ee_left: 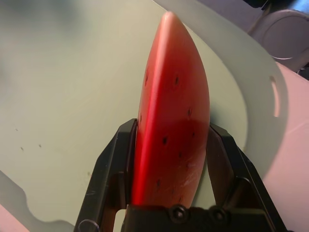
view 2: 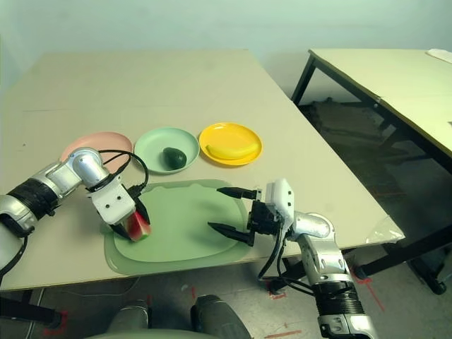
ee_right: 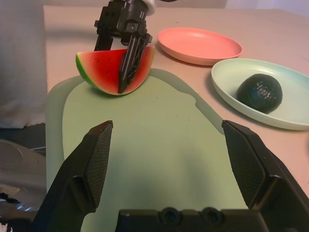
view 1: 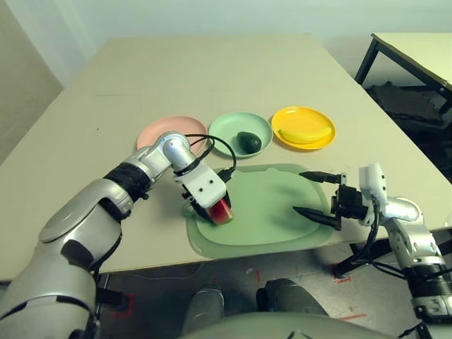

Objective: Place the fruits into color-matched plates.

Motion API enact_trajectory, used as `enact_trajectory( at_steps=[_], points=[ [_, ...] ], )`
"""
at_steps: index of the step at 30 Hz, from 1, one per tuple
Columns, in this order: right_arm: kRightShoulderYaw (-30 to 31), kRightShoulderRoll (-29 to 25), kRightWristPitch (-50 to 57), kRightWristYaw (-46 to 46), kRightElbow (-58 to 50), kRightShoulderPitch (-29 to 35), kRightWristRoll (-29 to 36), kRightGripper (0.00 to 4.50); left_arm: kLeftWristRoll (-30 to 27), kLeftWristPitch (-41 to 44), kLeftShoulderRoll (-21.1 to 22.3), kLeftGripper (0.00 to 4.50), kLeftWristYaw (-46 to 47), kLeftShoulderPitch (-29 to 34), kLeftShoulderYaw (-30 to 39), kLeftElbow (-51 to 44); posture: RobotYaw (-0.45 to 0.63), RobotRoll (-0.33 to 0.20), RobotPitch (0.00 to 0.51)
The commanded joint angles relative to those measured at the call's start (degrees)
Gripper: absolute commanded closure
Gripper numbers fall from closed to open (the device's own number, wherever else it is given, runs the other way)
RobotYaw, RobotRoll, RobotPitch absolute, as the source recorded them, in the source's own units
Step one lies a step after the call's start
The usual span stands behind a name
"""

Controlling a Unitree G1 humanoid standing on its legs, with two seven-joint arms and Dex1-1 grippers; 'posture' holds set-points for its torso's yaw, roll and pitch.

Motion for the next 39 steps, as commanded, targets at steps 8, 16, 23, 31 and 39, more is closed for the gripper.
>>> enact_trajectory(
  at_steps=[8, 16, 23, 31, 39],
  points=[
    [1.9, 0.4, -1.6, 1.1, 0.0, -1.5, 0.5, 0.0, -0.7, 1.1, 3.0, 2.21, -0.3, -1.6, 5.7, 5.4, -0.07, 0.0, 0.022],
    [4.7, 2.2, -3.7, 4.9, -2.1, -3.1, 1.4, 0.0, 17.8, 5.1, 1.7, 2.21, 15.9, -9.5, 14.0, 28.6, -0.05, 0.0, 0.027],
    [6.7, 1.7, -2.6, 7.8, -4.1, -3.9, 2.9, 0.0, 26.3, 10.5, 0.3, 2.21, 26.5, -11.4, 17.9, 37.1, -0.06, 0.0, 0.028],
    [7.5, 0.5, -1.2, 9.0, -5.6, -3.5, 3.3, 0.0, 31.8, 13.7, -0.9, 2.21, 32.6, -9.9, 20.9, 39.6, -0.08, 0.0, 0.032],
    [7.7, 0.1, -0.3, 8.4, -6.1, -2.9, 3.2, 0.0, 35.0, 14.9, -1.4, 2.21, 35.5, -9.4, 23.5, 40.1, -0.08, 0.0, 0.034]
  ],
)
